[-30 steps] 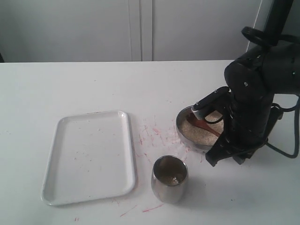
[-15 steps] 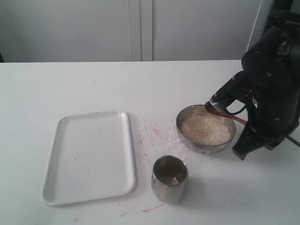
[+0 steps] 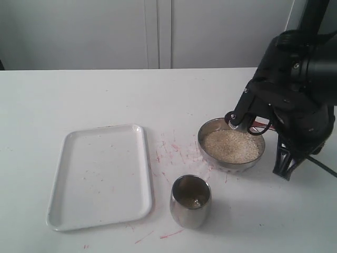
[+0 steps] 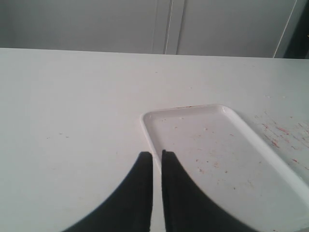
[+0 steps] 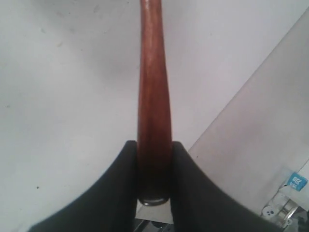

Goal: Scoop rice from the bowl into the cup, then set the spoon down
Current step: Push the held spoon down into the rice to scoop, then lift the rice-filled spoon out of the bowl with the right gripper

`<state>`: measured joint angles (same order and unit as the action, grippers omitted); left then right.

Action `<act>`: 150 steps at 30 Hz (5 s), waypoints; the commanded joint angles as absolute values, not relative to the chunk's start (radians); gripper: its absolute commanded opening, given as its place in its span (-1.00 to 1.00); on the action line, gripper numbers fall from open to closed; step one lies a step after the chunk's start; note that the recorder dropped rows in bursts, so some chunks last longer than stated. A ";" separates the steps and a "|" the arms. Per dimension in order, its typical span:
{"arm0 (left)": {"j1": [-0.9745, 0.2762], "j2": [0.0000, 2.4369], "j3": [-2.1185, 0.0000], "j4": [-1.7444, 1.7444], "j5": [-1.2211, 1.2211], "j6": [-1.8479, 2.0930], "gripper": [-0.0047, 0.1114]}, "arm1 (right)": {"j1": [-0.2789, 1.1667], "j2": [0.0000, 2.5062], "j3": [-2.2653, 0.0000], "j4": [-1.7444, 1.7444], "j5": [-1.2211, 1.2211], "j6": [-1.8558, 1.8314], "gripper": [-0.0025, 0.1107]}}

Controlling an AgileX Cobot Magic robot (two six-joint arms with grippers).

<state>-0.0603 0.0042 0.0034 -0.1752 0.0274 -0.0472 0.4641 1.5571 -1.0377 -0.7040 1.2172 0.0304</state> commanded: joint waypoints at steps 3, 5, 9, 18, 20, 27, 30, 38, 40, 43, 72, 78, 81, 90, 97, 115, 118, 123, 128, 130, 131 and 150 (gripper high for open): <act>-0.063 0.000 0.000 -0.185 0.024 -0.049 -0.67 | 0.469 1.564 -1.036 -0.767 1.221 -0.007 -0.96; -0.063 0.000 0.000 -0.185 0.024 -0.049 -0.67 | 0.469 1.577 -1.036 -0.770 1.221 -0.063 -0.96; -0.063 0.000 0.000 -0.185 0.024 -0.049 -0.67 | 0.469 1.580 -1.036 -0.833 1.221 -0.076 -0.96; -0.063 0.000 0.000 -0.185 0.024 -0.049 -0.67 | 0.470 1.629 -1.034 -0.846 1.221 -0.094 -0.96; -0.063 0.000 0.000 -0.185 0.024 -0.049 -0.67 | 0.470 1.636 -1.034 -0.846 1.221 -0.098 -0.96; -0.063 0.000 0.000 -0.185 0.024 -0.049 -0.67 | 0.470 1.653 -1.034 -0.827 1.221 -0.135 -0.96; -0.063 0.000 0.000 -0.185 0.024 -0.049 -0.67 | 0.470 1.659 -1.034 -0.808 1.221 -0.147 -0.96; -0.063 0.000 0.000 -0.185 0.024 -0.049 -0.67 | 0.470 1.667 -1.034 -0.777 1.221 -0.163 -0.96; -0.063 0.000 0.000 -0.185 0.024 -0.049 -0.67 | 0.470 1.667 -1.034 -0.768 1.221 -0.163 -0.96; -0.063 0.000 0.000 -0.185 0.024 -0.049 -0.67 | 0.470 1.667 -1.034 -0.762 1.221 -0.165 -0.96; -0.063 0.000 0.000 -0.185 0.024 -0.049 -0.67 | 0.470 1.667 -1.034 -0.643 1.171 -0.173 -0.96; -0.063 0.000 0.000 -0.185 0.024 -0.049 -0.67 | 0.470 1.667 -1.034 -0.619 1.171 -0.097 -0.96; -0.063 0.000 0.000 -0.185 0.024 -0.049 -0.67 | 0.470 1.667 -1.034 -0.615 1.171 -0.036 -0.96; -0.063 0.000 0.000 -0.185 0.024 -0.049 -0.67 | 0.470 1.667 -1.034 -0.580 1.188 -0.022 -0.96; -0.063 0.000 0.000 -0.185 0.024 -0.049 -0.67 | 0.470 1.667 -1.034 -0.561 1.194 -0.022 -0.96; -0.063 0.000 0.000 -0.185 0.024 -0.049 -0.67 | 0.467 1.607 -1.034 -0.491 1.149 0.010 -0.96; -0.063 0.000 0.000 -0.185 0.024 -0.049 -0.67 | 0.459 1.606 -1.027 -0.454 1.140 0.012 -0.96; -0.063 0.000 0.000 -0.185 0.024 -0.049 -0.67 | 0.429 1.595 -0.987 -0.442 1.104 0.057 -0.96; -0.063 0.000 0.000 -0.185 0.024 -0.049 -0.67 | 0.410 1.549 -0.932 -0.433 1.030 0.057 -0.96; -0.063 0.000 0.000 -0.185 0.024 -0.049 -0.67 | 0.401 1.526 -0.915 -0.406 1.002 0.057 -0.96; -0.063 0.000 0.000 -0.185 0.024 -0.049 -0.67 | 0.398 1.522 -0.915 -0.375 1.003 0.057 -0.96; -0.063 0.000 0.000 -0.185 0.024 -0.049 -0.67 | 0.398 1.393 -0.915 -0.305 1.099 0.048 -0.96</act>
<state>-0.0603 0.0042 0.0034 -0.1752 0.0274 -0.0472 0.4013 1.4125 -0.9213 -0.3107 1.0751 0.0519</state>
